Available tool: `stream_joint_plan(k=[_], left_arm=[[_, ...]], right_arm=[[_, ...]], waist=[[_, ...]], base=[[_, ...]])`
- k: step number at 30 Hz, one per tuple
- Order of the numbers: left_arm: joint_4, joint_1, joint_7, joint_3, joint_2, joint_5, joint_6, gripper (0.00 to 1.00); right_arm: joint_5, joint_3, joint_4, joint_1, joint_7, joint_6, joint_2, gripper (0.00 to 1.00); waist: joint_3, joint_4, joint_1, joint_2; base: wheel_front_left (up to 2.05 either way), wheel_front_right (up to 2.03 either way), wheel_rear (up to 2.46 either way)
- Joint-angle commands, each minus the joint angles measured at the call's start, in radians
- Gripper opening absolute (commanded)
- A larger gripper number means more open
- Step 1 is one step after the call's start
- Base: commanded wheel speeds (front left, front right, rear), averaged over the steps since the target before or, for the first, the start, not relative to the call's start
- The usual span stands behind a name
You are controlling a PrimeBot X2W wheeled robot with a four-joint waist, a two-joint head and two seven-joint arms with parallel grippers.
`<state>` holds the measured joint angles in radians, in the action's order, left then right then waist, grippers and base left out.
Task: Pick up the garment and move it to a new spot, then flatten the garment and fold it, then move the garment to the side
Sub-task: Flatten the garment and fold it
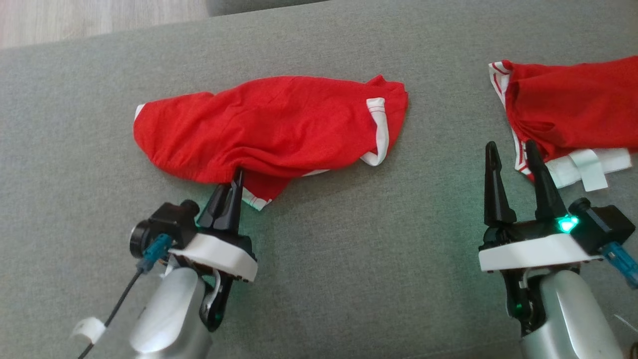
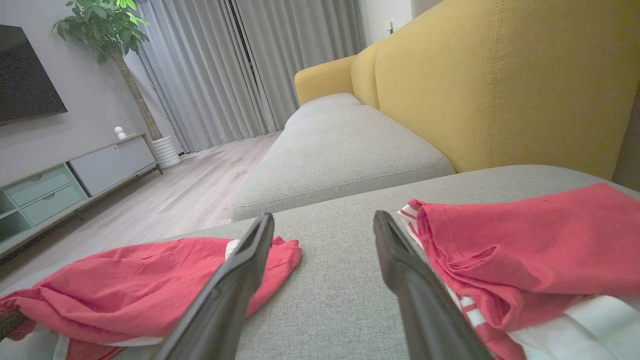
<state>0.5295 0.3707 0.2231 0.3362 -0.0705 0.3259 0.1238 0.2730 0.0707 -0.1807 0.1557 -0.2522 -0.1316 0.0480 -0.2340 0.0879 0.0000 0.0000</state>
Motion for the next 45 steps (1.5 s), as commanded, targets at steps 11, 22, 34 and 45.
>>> stream_joint_plan(k=[11,22,34,45], left_arm=[[-0.146,0.080,0.034,-0.007,-0.078,-0.005,0.006,0.00],[-0.277,0.360,-0.132,0.182,-0.178,0.020,0.007,0.00],[-0.061,0.871,-0.198,0.333,-0.246,0.205,0.007,0.00],[0.048,0.936,-0.108,0.313,-0.244,0.362,0.007,0.00]], right_arm=[[0.021,0.033,0.020,0.043,-0.010,0.001,0.002,1.00],[0.063,0.058,0.028,0.075,-0.010,0.001,0.002,1.00],[0.130,0.124,0.033,0.115,-0.010,0.001,0.002,1.00],[0.099,0.074,0.039,0.091,-0.010,0.001,0.002,1.00]], waist=[[0.022,0.030,0.0000,0.0000],[0.023,0.097,0.0000,0.0000],[0.034,0.204,0.0000,0.0000],[0.035,0.075,0.0000,0.0000]], base=[[0.00,0.00,0.00],[0.00,0.00,0.00],[0.00,0.00,0.00],[0.00,0.00,0.00]])
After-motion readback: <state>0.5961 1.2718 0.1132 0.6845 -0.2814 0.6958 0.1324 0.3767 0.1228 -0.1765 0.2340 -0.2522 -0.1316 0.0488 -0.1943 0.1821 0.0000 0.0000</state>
